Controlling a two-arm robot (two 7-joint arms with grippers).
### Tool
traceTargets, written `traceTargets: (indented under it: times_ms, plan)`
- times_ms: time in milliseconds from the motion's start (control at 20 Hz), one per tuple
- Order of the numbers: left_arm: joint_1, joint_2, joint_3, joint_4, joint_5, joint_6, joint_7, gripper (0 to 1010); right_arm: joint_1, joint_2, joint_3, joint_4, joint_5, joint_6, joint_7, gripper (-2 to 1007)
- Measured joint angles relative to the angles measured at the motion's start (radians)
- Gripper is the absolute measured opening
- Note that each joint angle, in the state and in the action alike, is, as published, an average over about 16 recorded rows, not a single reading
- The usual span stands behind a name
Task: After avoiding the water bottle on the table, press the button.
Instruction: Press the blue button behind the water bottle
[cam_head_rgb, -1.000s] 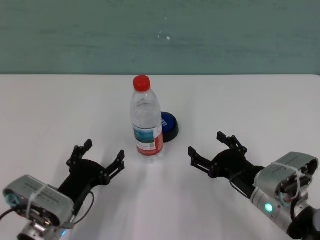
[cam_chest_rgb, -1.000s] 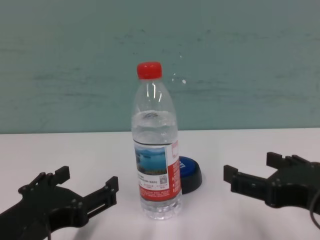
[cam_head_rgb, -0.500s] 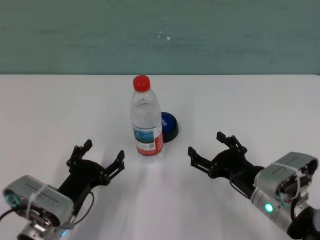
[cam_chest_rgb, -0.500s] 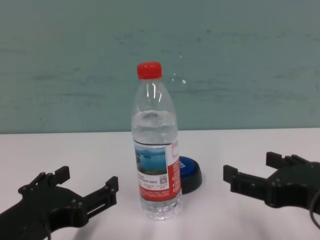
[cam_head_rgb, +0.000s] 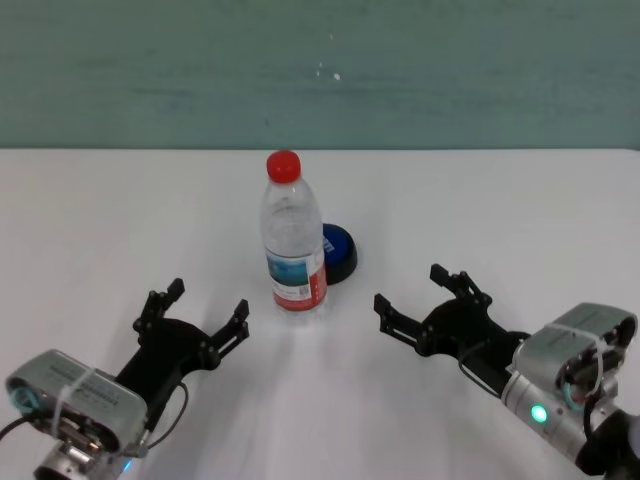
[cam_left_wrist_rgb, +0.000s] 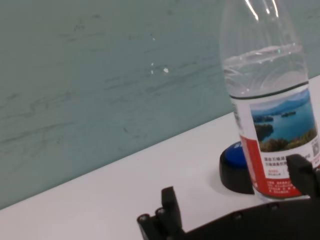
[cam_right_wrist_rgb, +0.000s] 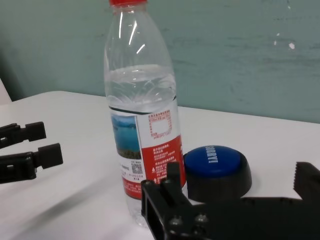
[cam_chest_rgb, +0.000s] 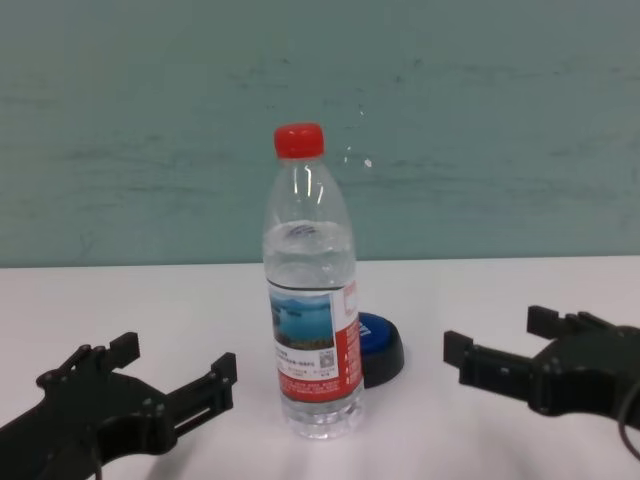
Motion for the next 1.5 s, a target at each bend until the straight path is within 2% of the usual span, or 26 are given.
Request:
traceTargets:
  times_ms: [250, 550, 1000, 1250, 1500]
  plan:
    - [0.0, 0.0, 0.0, 0.0, 0.0, 0.0, 0.0, 1000, 0.013, 0.028, 0.006, 0.001, 0.032, 0.004, 0.028, 1004]
    - [0.0, 0.0, 0.0, 0.0, 0.0, 0.0, 0.0, 1000, 0.033, 0.078, 0.015, -0.006, 0.073, 0.019, 0.063, 1004]
    - [0.0, 0.0, 0.0, 0.0, 0.0, 0.0, 0.0, 1000, 0.07, 0.142, 0.017, -0.008, 0.12, 0.041, 0.091, 1004]
    - [0.0, 0.0, 0.0, 0.0, 0.0, 0.0, 0.0, 1000, 0.106, 0.168, 0.01, 0.008, 0.143, 0.045, 0.103, 1004]
    - [0.0, 0.0, 0.0, 0.0, 0.0, 0.0, 0.0, 1000, 0.161, 0.19, -0.007, 0.043, 0.165, 0.053, 0.129, 1004]
